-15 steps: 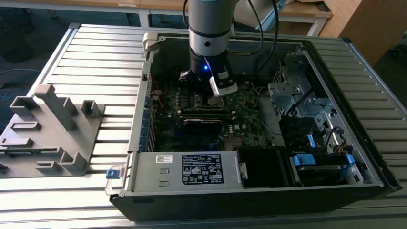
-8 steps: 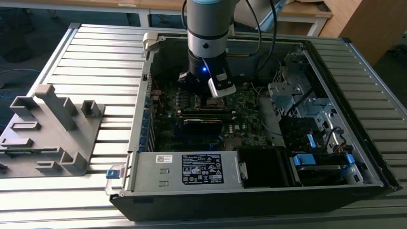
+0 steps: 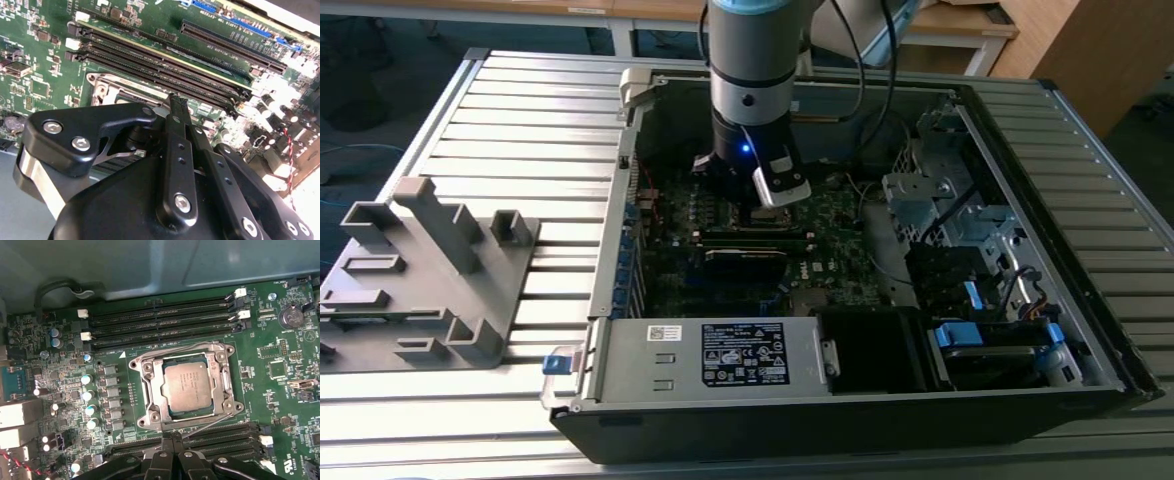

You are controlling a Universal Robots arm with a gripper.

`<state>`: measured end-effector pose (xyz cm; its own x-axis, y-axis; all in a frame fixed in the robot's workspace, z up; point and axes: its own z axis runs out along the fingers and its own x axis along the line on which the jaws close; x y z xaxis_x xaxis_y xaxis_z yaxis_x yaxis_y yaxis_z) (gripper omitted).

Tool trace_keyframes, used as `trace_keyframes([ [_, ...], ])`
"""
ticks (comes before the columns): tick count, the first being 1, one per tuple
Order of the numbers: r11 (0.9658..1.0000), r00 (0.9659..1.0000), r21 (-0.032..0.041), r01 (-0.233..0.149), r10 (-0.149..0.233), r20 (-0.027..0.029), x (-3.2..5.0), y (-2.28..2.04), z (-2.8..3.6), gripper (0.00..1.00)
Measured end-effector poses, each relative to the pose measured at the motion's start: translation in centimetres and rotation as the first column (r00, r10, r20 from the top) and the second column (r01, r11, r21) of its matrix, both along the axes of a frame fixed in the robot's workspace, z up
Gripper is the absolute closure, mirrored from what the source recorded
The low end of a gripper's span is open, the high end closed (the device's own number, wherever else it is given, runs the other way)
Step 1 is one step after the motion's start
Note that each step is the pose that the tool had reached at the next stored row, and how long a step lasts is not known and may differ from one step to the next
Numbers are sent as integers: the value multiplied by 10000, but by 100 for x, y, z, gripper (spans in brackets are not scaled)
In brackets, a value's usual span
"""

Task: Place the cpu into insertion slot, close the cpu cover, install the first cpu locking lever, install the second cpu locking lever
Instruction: 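Install the second cpu locking lever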

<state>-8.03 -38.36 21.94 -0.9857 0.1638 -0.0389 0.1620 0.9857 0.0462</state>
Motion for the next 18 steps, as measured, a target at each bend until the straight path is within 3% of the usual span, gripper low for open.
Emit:
trace_keyframes([
  [13,10000,10000,26,0,0,-1,-84,0,-122,89],
  [17,10000,10000,32,-2,2,-2,-84,0,-126,89],
  [18,10000,10000,62,0,0,-1,-85,0,-127,89],
])
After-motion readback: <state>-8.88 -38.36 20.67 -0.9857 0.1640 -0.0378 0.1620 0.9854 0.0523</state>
